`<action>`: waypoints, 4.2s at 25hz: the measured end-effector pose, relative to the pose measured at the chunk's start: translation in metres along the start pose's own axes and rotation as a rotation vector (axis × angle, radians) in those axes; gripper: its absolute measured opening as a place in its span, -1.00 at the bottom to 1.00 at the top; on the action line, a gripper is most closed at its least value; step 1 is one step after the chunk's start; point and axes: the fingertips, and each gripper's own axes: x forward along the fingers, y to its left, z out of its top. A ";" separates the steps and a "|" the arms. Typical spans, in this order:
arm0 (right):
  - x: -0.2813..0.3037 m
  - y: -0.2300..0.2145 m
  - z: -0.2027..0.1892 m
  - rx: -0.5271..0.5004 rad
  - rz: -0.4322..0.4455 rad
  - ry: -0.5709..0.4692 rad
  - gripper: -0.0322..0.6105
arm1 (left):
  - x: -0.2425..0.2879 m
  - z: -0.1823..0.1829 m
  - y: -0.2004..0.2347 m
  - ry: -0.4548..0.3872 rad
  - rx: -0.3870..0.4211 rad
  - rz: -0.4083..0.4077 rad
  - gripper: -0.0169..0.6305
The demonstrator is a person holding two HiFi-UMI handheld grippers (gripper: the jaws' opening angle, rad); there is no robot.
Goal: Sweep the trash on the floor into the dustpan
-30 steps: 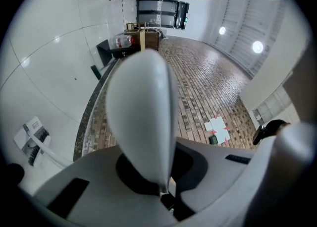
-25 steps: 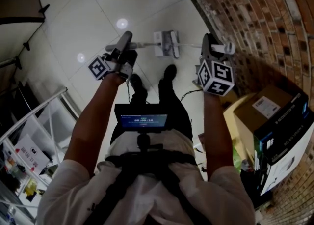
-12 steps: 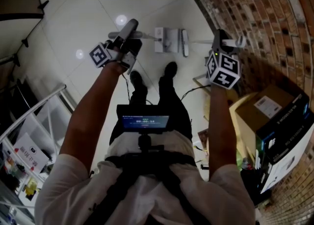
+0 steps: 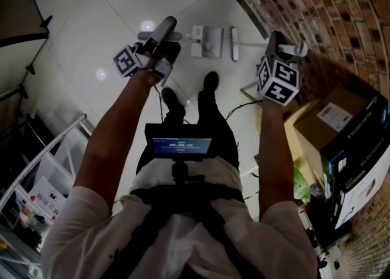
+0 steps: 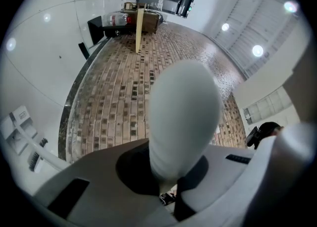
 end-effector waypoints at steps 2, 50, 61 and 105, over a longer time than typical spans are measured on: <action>0.006 -0.003 -0.004 0.017 -0.016 0.002 -0.83 | 0.001 -0.004 0.014 0.011 0.002 0.039 -0.95; 0.070 0.282 -0.078 -0.784 0.681 0.348 -0.41 | -0.020 0.026 0.024 0.114 0.098 0.115 -0.77; 0.081 0.276 -0.098 -0.836 0.657 0.406 -0.14 | -0.032 0.035 0.027 0.124 0.131 0.155 -0.53; 0.067 0.227 -0.106 -0.734 0.529 0.415 0.17 | -0.054 0.038 0.026 0.169 0.253 0.225 -0.17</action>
